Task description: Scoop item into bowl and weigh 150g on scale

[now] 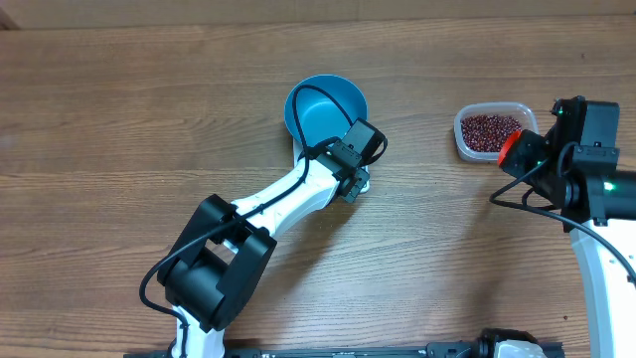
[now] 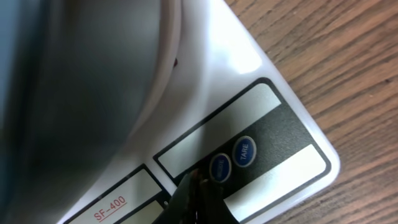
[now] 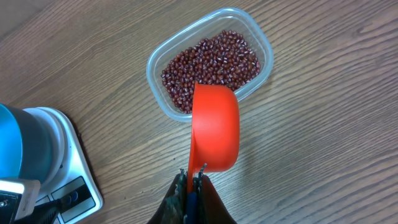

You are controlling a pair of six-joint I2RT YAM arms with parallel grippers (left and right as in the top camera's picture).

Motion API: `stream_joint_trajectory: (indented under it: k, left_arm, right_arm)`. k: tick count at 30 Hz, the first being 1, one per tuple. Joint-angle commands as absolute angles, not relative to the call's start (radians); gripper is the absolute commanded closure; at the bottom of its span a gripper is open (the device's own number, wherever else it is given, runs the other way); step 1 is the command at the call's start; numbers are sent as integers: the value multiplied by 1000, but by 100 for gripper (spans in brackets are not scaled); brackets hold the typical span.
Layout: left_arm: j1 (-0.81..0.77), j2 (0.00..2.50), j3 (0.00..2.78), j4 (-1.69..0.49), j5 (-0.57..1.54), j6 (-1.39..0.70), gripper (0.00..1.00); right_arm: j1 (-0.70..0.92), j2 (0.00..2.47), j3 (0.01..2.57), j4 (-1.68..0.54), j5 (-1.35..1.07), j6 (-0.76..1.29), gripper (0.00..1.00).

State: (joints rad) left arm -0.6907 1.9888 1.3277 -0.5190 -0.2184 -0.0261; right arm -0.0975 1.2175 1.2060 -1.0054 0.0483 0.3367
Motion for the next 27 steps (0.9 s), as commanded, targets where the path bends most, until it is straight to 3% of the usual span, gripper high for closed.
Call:
stream_joint_trajectory:
  k: [1,27]
  left_arm:
    - [-694,1998,1325,-517,-244,-30,96]
    - [-694,2035,1325,-519,-236,-52,96]
  right_arm:
    - [-100,1203,1242,-997,44,339,96]
    - [-100,1203,1242,-999,43,339,96]
